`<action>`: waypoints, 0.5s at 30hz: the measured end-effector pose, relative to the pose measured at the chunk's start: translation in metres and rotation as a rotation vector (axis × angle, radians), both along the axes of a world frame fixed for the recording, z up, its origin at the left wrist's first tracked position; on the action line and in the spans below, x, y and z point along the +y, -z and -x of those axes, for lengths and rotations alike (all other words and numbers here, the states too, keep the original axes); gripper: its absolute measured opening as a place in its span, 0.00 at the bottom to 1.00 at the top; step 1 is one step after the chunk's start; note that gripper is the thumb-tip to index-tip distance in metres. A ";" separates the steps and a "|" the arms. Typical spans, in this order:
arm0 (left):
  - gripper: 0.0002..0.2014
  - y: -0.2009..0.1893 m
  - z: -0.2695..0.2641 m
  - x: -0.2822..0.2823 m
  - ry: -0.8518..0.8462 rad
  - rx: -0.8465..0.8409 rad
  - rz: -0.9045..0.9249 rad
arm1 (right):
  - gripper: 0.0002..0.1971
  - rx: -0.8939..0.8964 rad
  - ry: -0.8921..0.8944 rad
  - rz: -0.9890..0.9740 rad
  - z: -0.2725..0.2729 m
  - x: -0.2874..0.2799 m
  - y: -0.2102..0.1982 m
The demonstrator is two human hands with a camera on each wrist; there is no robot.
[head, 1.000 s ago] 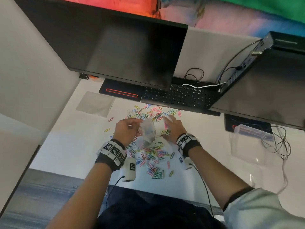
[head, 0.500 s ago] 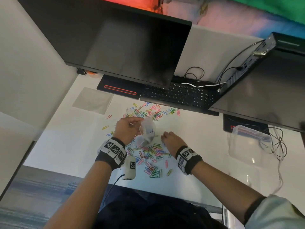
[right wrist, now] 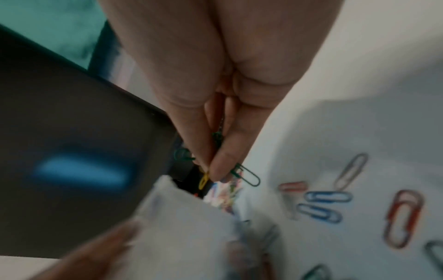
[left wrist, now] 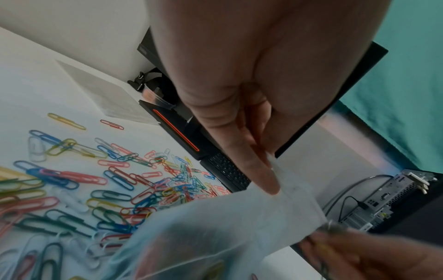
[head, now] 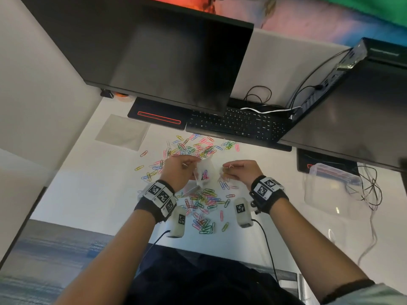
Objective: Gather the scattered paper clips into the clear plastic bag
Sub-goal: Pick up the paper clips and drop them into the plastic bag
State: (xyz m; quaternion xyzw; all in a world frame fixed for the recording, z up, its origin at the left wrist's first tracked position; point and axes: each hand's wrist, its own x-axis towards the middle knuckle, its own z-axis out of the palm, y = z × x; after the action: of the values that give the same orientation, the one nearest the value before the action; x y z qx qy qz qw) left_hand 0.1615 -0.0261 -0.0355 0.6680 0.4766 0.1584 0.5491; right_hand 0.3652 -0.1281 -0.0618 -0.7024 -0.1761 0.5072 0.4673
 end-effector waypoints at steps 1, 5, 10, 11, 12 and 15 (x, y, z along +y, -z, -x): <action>0.12 0.000 -0.002 -0.001 0.008 0.005 0.001 | 0.08 0.059 0.013 -0.043 0.003 0.001 -0.007; 0.12 0.000 -0.010 -0.006 0.054 0.029 -0.024 | 0.07 0.160 -0.013 -0.117 0.017 0.001 -0.026; 0.11 0.006 -0.020 -0.014 0.113 0.042 -0.040 | 0.10 0.137 -0.025 -0.107 0.031 -0.001 -0.021; 0.11 0.007 -0.022 -0.016 0.112 0.044 -0.037 | 0.11 0.109 -0.022 -0.090 0.032 0.000 -0.021; 0.11 0.007 -0.023 -0.017 0.108 0.042 -0.033 | 0.11 0.067 -0.036 -0.067 0.032 0.000 -0.019; 0.12 0.006 -0.027 -0.022 0.099 0.050 -0.016 | 0.10 -0.084 -0.155 0.024 0.031 0.001 -0.018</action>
State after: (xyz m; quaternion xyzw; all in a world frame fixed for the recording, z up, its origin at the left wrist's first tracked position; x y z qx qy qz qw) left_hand 0.1887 -0.0478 -0.0411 0.6989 0.4553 0.1180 0.5387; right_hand 0.3344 -0.1267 -0.0440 -0.7128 -0.2433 0.5140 0.4106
